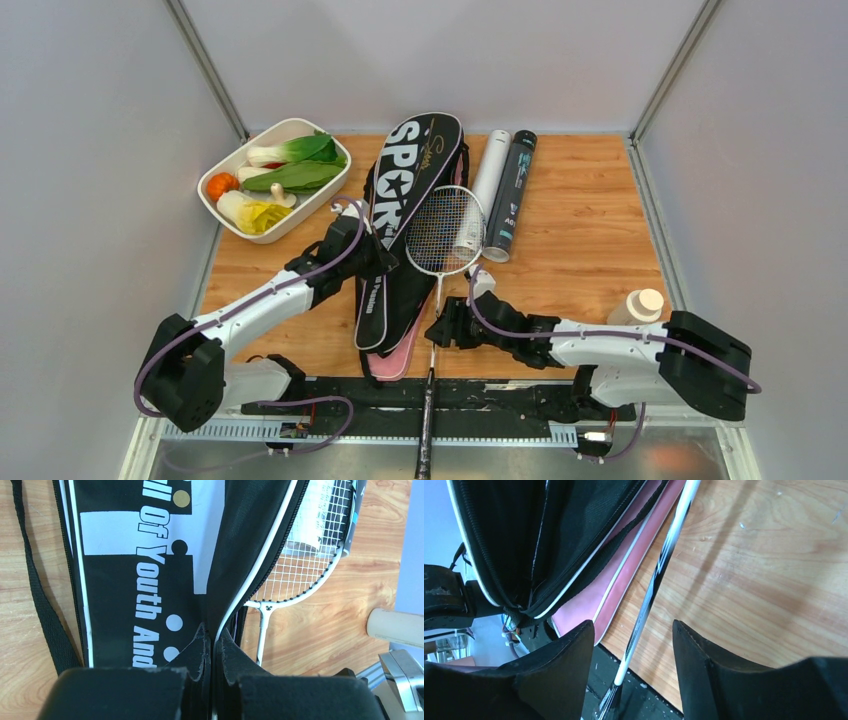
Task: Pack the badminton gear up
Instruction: Place the racket in the racket bag.
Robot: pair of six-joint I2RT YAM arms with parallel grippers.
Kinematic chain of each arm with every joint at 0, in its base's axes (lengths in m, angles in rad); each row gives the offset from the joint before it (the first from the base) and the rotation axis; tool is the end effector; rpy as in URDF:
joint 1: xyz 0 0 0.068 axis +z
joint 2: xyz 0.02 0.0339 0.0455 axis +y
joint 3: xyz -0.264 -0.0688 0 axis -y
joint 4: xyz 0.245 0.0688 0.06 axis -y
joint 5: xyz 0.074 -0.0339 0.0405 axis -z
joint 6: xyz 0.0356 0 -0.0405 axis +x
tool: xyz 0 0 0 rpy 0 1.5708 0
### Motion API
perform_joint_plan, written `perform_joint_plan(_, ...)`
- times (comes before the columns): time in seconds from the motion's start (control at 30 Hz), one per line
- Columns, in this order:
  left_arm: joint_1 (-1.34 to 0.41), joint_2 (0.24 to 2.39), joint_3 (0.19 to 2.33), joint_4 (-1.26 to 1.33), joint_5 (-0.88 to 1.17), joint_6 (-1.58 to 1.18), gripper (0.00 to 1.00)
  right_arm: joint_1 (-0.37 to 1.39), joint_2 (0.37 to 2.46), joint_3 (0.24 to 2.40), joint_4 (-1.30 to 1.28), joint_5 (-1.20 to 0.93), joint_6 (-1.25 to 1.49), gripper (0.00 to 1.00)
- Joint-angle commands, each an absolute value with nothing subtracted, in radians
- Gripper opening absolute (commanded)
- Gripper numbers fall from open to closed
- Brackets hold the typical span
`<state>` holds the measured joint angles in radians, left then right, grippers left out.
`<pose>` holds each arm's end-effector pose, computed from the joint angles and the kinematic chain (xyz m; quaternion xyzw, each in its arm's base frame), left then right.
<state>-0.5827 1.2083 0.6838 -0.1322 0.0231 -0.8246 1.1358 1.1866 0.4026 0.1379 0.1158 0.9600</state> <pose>0.2127 -0.1412 0.2227 -0.1032 0.8914 -0.2934 0.3298 0.0982 0.2016 0.1619 -0.0527 0.8923 0.3599 0.2673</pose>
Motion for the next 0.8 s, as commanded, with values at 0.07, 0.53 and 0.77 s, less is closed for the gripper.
perform_joint_plan(0.07, -0.588, 1.194, 0.678, -0.089, 0.063, -0.846, 0.0, 1.099, 1.276, 0.408, 0.306, 0.068, 0.961, 0.54)
perform_joint_plan(0.53, -0.588, 1.187, 0.641, -0.055, 0.093, -0.857, 0.0, 1.034, 1.351, 0.487, 0.378, 0.023, 0.905, 0.0)
perform_joint_plan(0.77, -0.588, 1.184, 0.63, -0.044, 0.113, -0.838, 0.0, 0.971, 1.309, 0.495, 0.437, -0.056, 0.919, 0.0)
